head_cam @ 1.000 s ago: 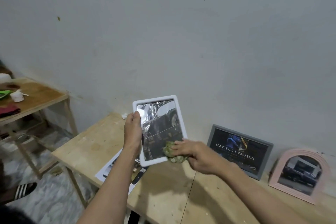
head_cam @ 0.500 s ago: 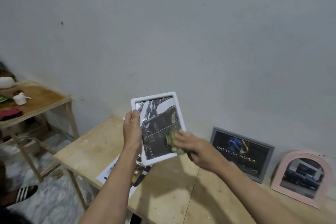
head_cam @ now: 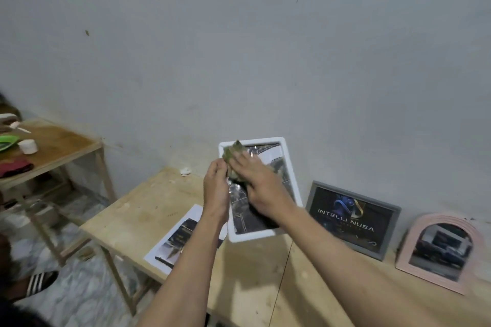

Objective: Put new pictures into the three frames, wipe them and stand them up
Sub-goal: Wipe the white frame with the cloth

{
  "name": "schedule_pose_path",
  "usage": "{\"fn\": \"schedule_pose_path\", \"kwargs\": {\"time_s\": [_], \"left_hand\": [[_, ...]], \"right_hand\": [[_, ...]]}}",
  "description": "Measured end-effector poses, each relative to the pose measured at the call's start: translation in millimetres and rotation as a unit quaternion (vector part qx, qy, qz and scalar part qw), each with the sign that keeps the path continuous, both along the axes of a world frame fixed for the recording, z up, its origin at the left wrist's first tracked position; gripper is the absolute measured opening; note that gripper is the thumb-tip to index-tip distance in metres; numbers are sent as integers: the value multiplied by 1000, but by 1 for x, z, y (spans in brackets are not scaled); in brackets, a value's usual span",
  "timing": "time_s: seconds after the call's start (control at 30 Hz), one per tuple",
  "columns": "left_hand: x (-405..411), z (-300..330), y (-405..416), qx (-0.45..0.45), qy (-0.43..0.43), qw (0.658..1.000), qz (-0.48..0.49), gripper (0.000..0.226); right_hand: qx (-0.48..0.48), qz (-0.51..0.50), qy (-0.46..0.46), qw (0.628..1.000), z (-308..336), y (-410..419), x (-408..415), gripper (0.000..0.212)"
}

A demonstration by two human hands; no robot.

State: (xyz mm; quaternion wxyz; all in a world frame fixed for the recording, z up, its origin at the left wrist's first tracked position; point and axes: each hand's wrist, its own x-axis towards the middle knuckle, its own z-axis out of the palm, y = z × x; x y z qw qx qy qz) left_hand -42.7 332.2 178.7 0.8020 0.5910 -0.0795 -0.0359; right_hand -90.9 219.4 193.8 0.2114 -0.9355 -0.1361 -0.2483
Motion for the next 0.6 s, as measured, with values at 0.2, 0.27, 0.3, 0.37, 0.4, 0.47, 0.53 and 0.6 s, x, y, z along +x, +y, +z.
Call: {"fn": "schedule_pose_path", "kwargs": {"time_s": [0.2, 0.27, 0.3, 0.37, 0.4, 0.47, 0.53, 0.6], "left_hand": [[14, -10, 36, 46, 12, 996, 81, 23], [16, -10, 39, 70, 6, 995, 73, 23], [17, -12, 39, 82, 5, 995, 62, 26], [19, -16, 38, 88, 8, 995, 46, 38], [18, -15, 36, 86, 11, 996, 34, 42], [18, -14, 29, 68, 8, 998, 10, 38], [16, -10, 19, 48, -7, 999, -17, 33], [16, -5, 12, 40, -34, 998, -19, 30]], "right_hand": [[41, 129, 189, 973, -50, 18, -51, 58], [126, 120, 299, 938, -38, 18, -64, 53], [164, 109, 337, 921, -26, 16, -66, 47], [222, 86, 327, 915, -3, 9, -54, 38], [266, 64, 279, 920, 9, 5, -45, 39], [316, -7, 124, 940, 29, -3, -20, 49], [223, -53, 3, 973, 38, -7, 4, 61], [112, -25, -19, 993, 26, -8, 19, 67]]}}
